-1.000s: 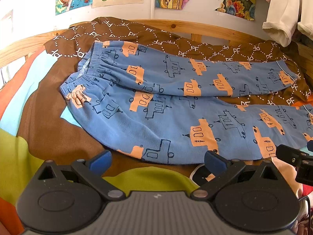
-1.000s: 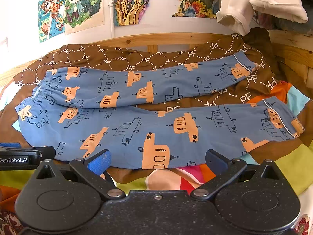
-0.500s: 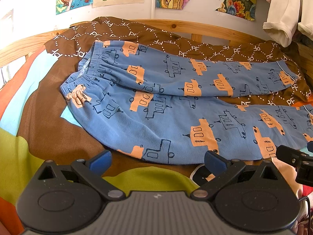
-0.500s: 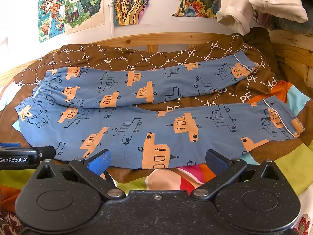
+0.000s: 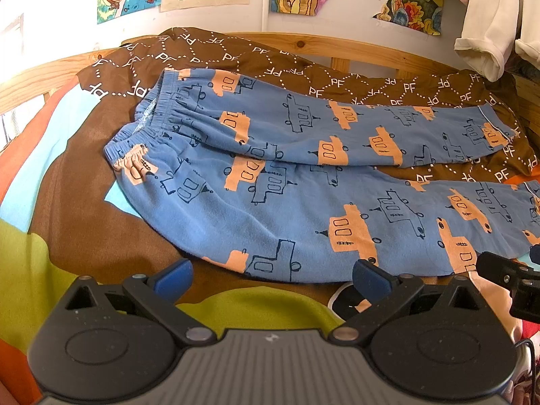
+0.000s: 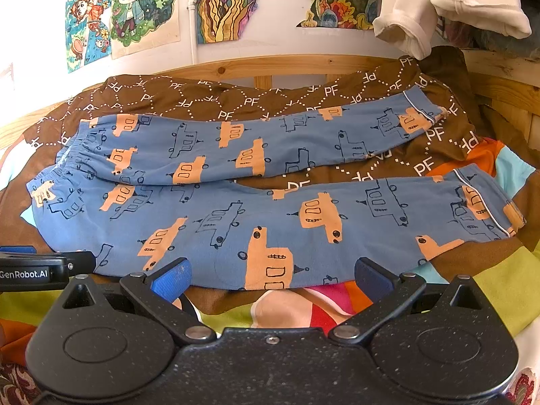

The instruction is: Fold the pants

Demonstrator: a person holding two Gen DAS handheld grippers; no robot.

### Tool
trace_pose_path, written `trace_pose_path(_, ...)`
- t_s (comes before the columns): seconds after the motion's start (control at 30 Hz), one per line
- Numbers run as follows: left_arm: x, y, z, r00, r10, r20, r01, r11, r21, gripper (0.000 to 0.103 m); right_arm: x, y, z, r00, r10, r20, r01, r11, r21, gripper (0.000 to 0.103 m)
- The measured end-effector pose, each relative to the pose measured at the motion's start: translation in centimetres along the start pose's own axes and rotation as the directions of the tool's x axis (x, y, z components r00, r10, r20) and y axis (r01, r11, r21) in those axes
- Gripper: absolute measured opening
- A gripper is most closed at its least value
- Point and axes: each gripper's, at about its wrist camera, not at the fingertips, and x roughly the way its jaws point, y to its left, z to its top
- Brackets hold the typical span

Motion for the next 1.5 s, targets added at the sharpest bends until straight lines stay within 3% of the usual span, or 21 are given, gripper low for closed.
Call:
trace_pose_path(0.9,1.0,0.6,0.2,0.998,-0.003,-0.057,0.001,0.999,-0.039,0.103,0.5,0.1,0.0,1.0,0.006,-0.022,-0.006,1.0,-0.007,0.102)
trace_pose_path(1.17,1.5,1.3,0.7,0.991,-0.098,-0.088,0.088,0.991,-0.104,0.103,0.8,0.3,0.5,1.0,0.004,-0.02,-0.004,1.0,-0.025,0.102)
trace_pose_path(1.5,2.7,2.2,4.6,0.994,-0.096,-0.043,0.093,0.994,-0.064,0.103,3.3,-0.5,4.7,0.997,0.078,-0.012,-0.079,0.987,-0.142,0.102)
